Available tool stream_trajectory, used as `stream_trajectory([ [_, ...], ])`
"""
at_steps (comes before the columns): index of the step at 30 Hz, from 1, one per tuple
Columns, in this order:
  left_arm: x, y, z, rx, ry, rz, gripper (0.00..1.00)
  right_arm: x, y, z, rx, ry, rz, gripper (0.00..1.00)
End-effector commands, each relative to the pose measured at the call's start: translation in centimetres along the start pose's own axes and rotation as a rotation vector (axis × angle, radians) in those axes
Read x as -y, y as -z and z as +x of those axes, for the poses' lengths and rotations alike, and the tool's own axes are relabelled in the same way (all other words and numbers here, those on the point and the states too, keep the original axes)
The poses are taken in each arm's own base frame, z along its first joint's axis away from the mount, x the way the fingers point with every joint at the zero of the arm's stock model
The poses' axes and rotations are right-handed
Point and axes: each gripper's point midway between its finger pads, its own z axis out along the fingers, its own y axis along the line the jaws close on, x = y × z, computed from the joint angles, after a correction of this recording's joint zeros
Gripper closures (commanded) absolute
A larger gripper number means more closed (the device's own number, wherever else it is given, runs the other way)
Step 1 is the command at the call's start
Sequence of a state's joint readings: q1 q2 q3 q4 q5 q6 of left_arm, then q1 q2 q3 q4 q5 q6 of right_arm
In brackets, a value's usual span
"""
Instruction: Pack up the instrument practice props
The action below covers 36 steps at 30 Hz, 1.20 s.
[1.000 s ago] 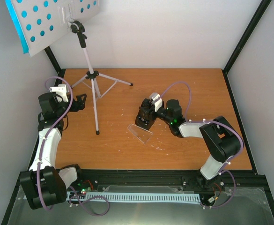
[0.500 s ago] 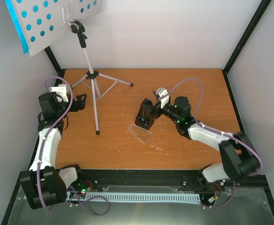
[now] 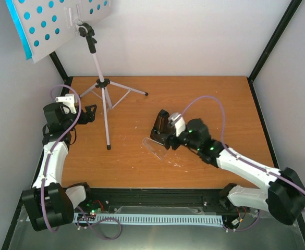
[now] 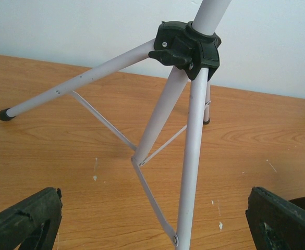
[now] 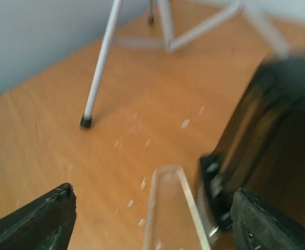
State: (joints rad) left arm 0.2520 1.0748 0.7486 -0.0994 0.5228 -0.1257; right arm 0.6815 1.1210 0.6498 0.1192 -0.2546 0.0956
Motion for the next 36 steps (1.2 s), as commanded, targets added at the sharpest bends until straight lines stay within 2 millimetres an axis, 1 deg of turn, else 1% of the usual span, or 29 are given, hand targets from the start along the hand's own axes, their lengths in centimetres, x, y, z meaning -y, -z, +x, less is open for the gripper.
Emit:
stream_trajectory([
  [1,0.1,0.0,-1.1,0.019,-0.01,0.0,0.03,-1.3,-2.2,7.2,-0.236,-0.077,0.05,0.22],
  [2,0.1,0.0,-1.0,0.017,-0.009,0.002,0.03,-1.4,-2.8,8.1,-0.268,-0.075,0.056,0.24],
  [6,0.2,0.0,-1.0,0.016,-0.005,0.007,0.03,-1.6,-4.7,10.1,-0.36,-0.067,0.072,0.3],
  [10,0.2,0.0,-1.2,0.019,-0.002,0.002,0.03,-1.4,-6.0,11.8,-0.422,-0.089,0.088,0.37],
  [14,0.2,0.1,-1.6,0.03,0.01,0.001,0.01,-0.8,-6.2,12.2,-0.421,-0.092,0.135,0.37],
  [16,-0.1,0.2,-1.8,0.033,0.026,-0.019,0.01,-0.8,-6.4,12.5,-0.436,-0.081,0.135,0.4],
  [21,-0.6,-0.1,-1.8,0.024,0.047,-0.039,0.01,-0.7,-6.3,13.4,-0.478,-0.074,0.154,0.41],
  [24,-0.6,-0.2,-1.8,0.023,0.046,-0.038,0.0,-2.0,-6.3,12.8,-0.46,-0.044,0.102,0.42],
  [27,-0.7,-0.1,-1.7,0.02,0.042,-0.048,0.01,-3.2,-6.8,12.6,-0.455,-0.039,0.031,0.42],
  [32,-0.8,-0.3,-1.0,0.008,0.039,-0.044,0.01,-5.0,-7.8,14.6,-0.523,-0.059,-0.056,0.43],
  [34,-0.9,-0.5,-0.8,0.001,0.042,-0.04,0.01,-5.5,-7.9,14.9,-0.522,-0.073,-0.067,0.42],
  [36,-0.9,-0.6,-0.7,-0.004,0.044,-0.037,0.01,-5.5,-8.0,15.1,-0.522,-0.09,-0.056,0.42],
])
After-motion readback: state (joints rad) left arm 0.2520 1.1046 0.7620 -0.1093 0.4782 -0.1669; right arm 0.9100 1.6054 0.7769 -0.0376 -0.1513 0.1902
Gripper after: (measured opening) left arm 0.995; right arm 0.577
